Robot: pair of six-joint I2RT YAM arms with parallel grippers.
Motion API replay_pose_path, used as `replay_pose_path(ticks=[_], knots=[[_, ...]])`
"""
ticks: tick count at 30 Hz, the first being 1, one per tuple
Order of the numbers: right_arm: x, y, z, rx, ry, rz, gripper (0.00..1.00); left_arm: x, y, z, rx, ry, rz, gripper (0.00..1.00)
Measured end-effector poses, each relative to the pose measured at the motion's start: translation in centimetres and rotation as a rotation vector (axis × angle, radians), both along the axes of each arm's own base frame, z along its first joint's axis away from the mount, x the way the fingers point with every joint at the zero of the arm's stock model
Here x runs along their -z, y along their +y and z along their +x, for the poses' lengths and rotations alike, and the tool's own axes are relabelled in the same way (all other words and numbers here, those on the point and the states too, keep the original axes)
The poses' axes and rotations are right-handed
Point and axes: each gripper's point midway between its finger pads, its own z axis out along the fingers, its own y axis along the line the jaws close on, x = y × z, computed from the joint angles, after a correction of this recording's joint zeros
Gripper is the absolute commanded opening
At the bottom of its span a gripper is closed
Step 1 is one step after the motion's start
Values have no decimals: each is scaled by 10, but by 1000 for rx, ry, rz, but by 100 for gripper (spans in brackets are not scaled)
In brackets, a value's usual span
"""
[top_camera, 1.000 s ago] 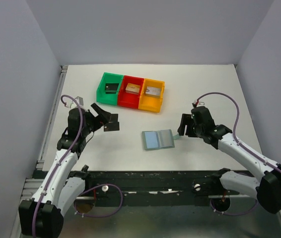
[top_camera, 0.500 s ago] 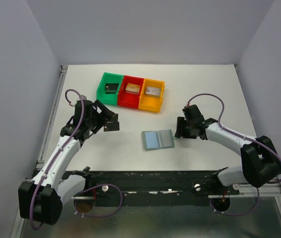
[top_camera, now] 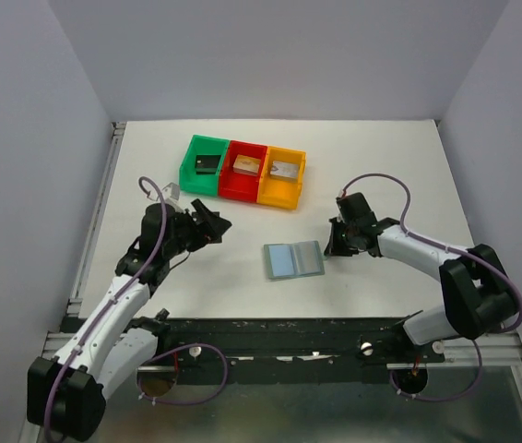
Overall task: Take the credit cards out of the card holder
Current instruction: Remove the credit card from the card holder.
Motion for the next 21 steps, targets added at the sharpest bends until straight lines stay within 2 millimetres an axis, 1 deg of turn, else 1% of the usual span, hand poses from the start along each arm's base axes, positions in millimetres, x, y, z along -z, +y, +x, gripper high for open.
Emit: replay_pose_path(ticks=[2,3,5,6,7,8,11,14,15,18,21], knots=[[-5,2,0,-10,-13,13,0,-6,-16,1,67,-20,8,85],[-9,3,-1,-20,-24,25,0,-8,-31,-1,125,-32,16,82],[-18,7,-3,-53,-53,57,0,-10,-53,-8,212,-46,29,79],[-24,10,-4,-70,-67,75,0,-8,-69,-13,273,-42,43,78],[-30,12,-5,-91,-86,95,0,-6,-80,-15,310,-40,53,77],[-35,14,-6,-104,-99,109,0,-3,-94,-20,362,-34,68,77],[-50,20,-12,-148,-141,155,0,6,-125,-29,469,-15,107,77],[-63,24,-16,-184,-171,192,0,14,-152,-33,550,-4,143,76],[-65,26,-17,-194,-176,202,0,16,-156,-33,562,-4,148,75],[-68,28,-21,-216,-178,223,0,26,-175,-33,613,10,180,71],[-68,30,-26,-233,-173,235,0,35,-189,-31,645,21,205,69]])
